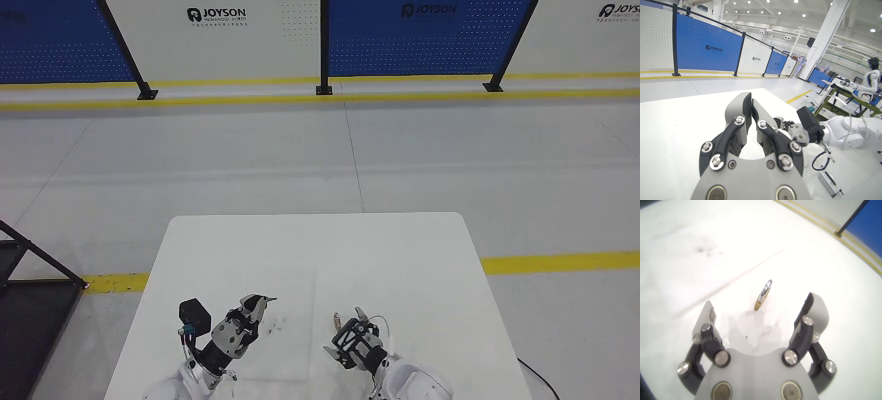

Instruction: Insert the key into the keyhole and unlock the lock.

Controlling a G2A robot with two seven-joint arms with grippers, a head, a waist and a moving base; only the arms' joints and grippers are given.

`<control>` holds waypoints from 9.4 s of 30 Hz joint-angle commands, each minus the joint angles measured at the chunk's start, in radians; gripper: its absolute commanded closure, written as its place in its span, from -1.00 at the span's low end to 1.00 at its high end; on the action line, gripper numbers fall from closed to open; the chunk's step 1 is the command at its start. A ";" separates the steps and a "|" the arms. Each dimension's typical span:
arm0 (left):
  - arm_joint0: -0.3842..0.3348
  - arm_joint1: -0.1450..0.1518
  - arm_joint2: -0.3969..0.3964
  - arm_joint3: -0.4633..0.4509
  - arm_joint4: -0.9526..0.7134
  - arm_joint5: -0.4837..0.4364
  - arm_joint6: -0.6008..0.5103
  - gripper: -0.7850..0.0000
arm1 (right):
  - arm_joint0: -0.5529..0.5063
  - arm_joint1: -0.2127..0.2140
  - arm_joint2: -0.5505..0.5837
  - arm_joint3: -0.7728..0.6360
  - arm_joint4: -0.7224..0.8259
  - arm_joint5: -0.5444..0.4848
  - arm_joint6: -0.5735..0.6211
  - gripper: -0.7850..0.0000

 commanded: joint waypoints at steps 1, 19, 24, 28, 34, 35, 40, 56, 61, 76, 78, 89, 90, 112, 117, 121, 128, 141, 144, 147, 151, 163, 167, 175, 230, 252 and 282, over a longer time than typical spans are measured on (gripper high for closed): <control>0.000 0.000 0.000 0.000 0.000 0.000 0.000 1.00 | 0.014 -0.005 -0.010 0.015 0.016 0.009 0.006 0.00; 0.000 0.000 0.000 0.000 0.000 0.000 0.000 1.00 | 0.090 -0.030 -0.063 0.102 0.055 0.071 0.031 0.63; 0.000 0.000 0.000 0.000 0.000 0.000 0.000 1.00 | 0.106 -0.034 -0.070 0.115 0.062 0.077 0.053 0.87; 0.000 0.000 0.000 0.000 0.000 0.000 0.000 1.00 | 0.113 -0.036 -0.074 0.120 0.062 0.080 0.059 1.00; 0.000 0.000 0.000 0.000 0.000 0.000 0.000 1.00 | 0.111 -0.033 -0.043 0.081 0.097 0.074 0.026 1.00; 0.000 0.000 0.000 0.000 0.000 0.000 0.000 1.00 | 0.103 -0.030 -0.027 0.062 0.117 0.064 0.008 1.00; -0.017 -0.002 0.008 -0.003 -0.039 -0.001 -0.008 1.00 | 0.062 -0.010 0.085 -0.051 0.307 -0.090 -0.069 1.00; -0.108 -0.022 0.115 0.076 -0.239 -0.270 0.232 1.00 | 0.028 0.023 0.207 -0.106 0.745 -0.579 -0.114 1.00; -0.108 -0.022 0.115 0.076 -0.239 -0.270 0.232 1.00 | 0.028 0.023 0.207 -0.106 0.745 -0.579 -0.114 1.00; -0.162 -0.040 0.253 0.109 -0.481 -0.369 0.142 1.00 | 0.119 -0.004 0.115 0.016 1.146 -0.712 -0.179 1.00; -0.178 -0.046 0.277 0.128 -0.533 -0.399 0.150 1.00 | 0.133 -0.007 0.101 0.038 1.224 -0.754 -0.181 1.00; -0.273 -0.086 0.433 0.206 -0.635 -0.417 0.151 1.00 | 0.133 -0.015 0.065 0.074 1.336 -0.885 -0.166 1.00; -0.280 -0.090 0.444 0.212 -0.635 -0.417 0.153 1.00 | 0.129 -0.016 0.068 0.072 1.325 -0.885 -0.173 1.00; -0.318 -0.142 0.496 0.275 -0.529 -0.379 0.223 1.00 | 0.105 -0.029 0.074 0.063 1.229 -0.859 -0.233 1.00; -0.319 -0.150 0.496 0.276 -0.514 -0.381 0.239 1.00 | 0.105 -0.029 0.074 0.063 1.229 -0.859 -0.233 1.00; -0.319 -0.158 0.498 0.278 -0.491 -0.368 0.254 1.00 | 0.105 -0.029 0.074 0.063 1.229 -0.859 -0.233 1.00; -0.324 -0.171 0.499 0.285 -0.456 -0.336 0.288 1.00 | 0.105 -0.029 0.074 0.063 1.229 -0.859 -0.233 1.00; -0.330 -0.190 0.504 0.302 -0.422 -0.325 0.328 1.00 | 0.105 -0.029 0.074 0.063 1.229 -0.859 -0.233 1.00; -0.332 -0.194 0.505 0.305 -0.417 -0.321 0.329 1.00 | 0.105 -0.029 0.074 0.063 1.229 -0.859 -0.233 1.00; -0.334 -0.197 0.506 0.308 -0.413 -0.318 0.330 1.00 | 0.105 -0.029 0.074 0.063 1.229 -0.859 -0.233 1.00; -0.336 -0.202 0.507 0.311 -0.410 -0.314 0.332 1.00 | 0.105 -0.029 0.074 0.063 1.229 -0.859 -0.233 1.00; -0.346 -0.216 0.511 0.320 -0.387 -0.296 0.351 1.00 | 0.102 -0.030 0.075 0.047 1.235 -0.828 -0.227 1.00; -0.349 -0.221 0.514 0.324 -0.379 -0.295 0.360 1.00 | 0.092 -0.031 0.081 0.037 1.217 -0.823 -0.237 1.00; -0.355 -0.229 0.521 0.334 -0.365 -0.285 0.359 1.00 | 0.082 -0.036 0.083 0.028 1.171 -0.817 -0.254 1.00; -0.306 -0.214 0.419 0.330 -0.355 -0.371 0.207 1.00 | 0.082 -0.013 0.123 -0.001 1.226 -0.780 -0.048 1.00; -0.305 -0.220 0.410 0.342 -0.227 -0.337 0.287 -0.04 | 0.082 -0.008 0.119 -0.013 1.200 -0.759 -0.033 1.00; -0.298 -0.162 0.389 0.329 -0.395 -0.417 0.092 0.18 | 0.094 0.015 0.148 -0.013 1.244 -0.766 0.073 1.00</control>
